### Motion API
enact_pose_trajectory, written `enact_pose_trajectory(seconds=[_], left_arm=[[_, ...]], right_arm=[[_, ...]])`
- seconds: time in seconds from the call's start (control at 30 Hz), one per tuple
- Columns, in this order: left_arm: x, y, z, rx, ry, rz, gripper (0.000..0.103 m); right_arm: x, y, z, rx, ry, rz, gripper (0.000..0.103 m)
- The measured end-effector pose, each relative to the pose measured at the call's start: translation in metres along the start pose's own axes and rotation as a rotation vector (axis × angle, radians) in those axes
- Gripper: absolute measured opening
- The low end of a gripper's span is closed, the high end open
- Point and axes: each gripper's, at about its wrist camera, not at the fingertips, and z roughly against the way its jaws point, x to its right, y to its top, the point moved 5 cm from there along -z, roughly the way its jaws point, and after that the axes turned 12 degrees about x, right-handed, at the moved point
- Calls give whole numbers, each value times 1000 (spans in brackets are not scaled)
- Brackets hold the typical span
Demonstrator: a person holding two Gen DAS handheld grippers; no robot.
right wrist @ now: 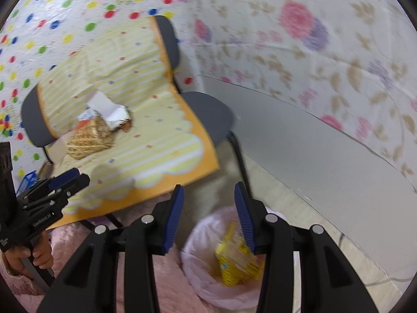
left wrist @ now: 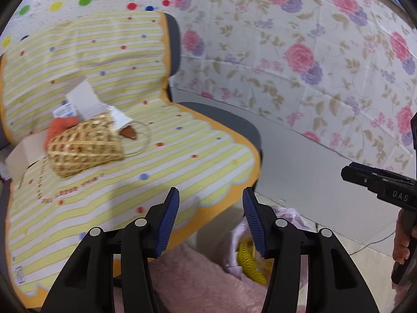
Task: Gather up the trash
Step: 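Open left tool over pink bag while right tool releases packet into it, then move both tools back over the chair toward remaining items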
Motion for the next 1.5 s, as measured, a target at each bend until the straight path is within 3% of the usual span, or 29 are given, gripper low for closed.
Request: enact_pose_trajectory(seconds=[0.1,0.23,0.53,0.73,1.03,1.13,1.23,1.4,1.5], left_arm=[[-26,0,11,-6,63,34,52],[-61,1,27,7,152,72,58],[-136,0,55,24,371,141,58],[-177,-3,70,43,456,183,59],[-246,1,74,70,565,264,62],[-261,1,74,79,594,262,73],[-278,0,71,79,612,268,73],[-303,-4,56,56,626,272,73],[-319,-3,44,48,631,248,73]], right_arm=[[-24,9,-12,7,62,28,40],[-61,16,-30,4,142,72,52],[-133,35,-77,-11,295,177,53],[-167,39,-100,-23,352,212,54],[-221,56,-121,-10,399,297,70],[-235,60,-127,14,394,317,70],[-244,57,-139,9,400,329,70],[-249,48,-172,-47,426,304,46],[-251,48,-192,-76,436,280,46]])
